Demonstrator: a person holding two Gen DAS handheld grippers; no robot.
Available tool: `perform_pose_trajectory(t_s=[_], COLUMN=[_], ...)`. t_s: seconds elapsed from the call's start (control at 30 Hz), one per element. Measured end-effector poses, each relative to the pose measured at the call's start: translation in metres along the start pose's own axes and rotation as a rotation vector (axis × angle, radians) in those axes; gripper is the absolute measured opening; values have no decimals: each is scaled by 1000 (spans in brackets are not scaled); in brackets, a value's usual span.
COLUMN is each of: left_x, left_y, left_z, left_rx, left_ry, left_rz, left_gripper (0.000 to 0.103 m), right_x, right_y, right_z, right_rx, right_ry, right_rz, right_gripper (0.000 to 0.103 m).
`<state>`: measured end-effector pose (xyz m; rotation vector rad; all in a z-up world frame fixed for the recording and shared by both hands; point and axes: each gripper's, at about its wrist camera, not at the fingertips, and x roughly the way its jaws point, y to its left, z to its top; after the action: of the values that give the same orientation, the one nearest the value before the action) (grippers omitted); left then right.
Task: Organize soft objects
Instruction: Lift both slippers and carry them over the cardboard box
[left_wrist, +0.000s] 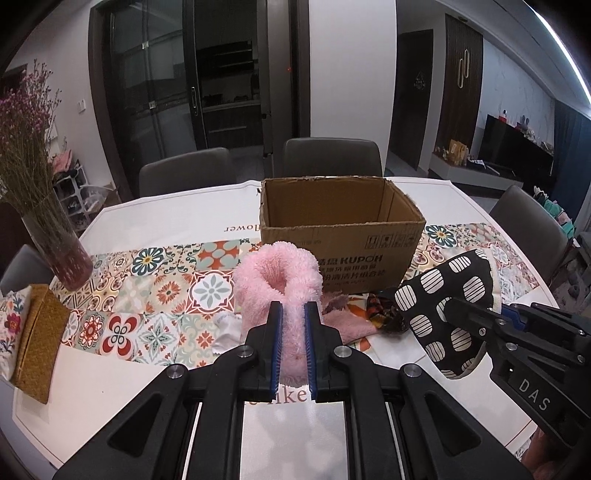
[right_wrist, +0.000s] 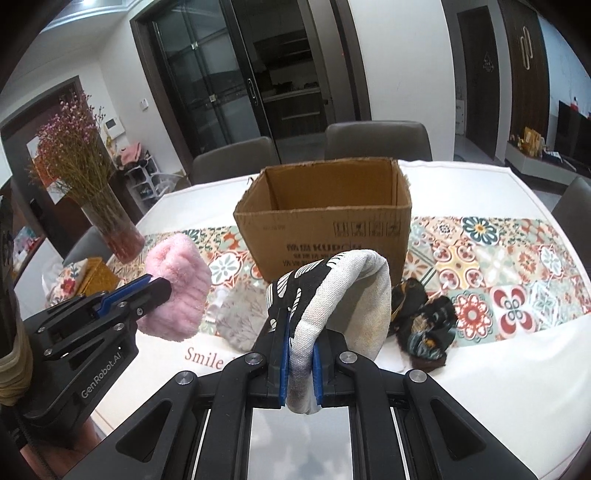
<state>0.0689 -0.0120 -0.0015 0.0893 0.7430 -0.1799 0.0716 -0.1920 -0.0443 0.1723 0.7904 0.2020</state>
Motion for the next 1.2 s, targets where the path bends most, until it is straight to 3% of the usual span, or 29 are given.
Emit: perform_pose_trajectory(t_s=[0.57, 1.2], left_x=[-6, 43], left_y=[-2, -2], left_z=[48, 120], left_rx=[14, 35], left_ry=[-82, -109], left_rz=[0, -28], left_gripper=[13, 13], right_x=[-15, 10], right_y=[3, -7], right_z=[45, 112], right_rx=[-43, -72], right_ry=[-77, -130], right_rz=[-4, -24], right_gripper=[11, 11])
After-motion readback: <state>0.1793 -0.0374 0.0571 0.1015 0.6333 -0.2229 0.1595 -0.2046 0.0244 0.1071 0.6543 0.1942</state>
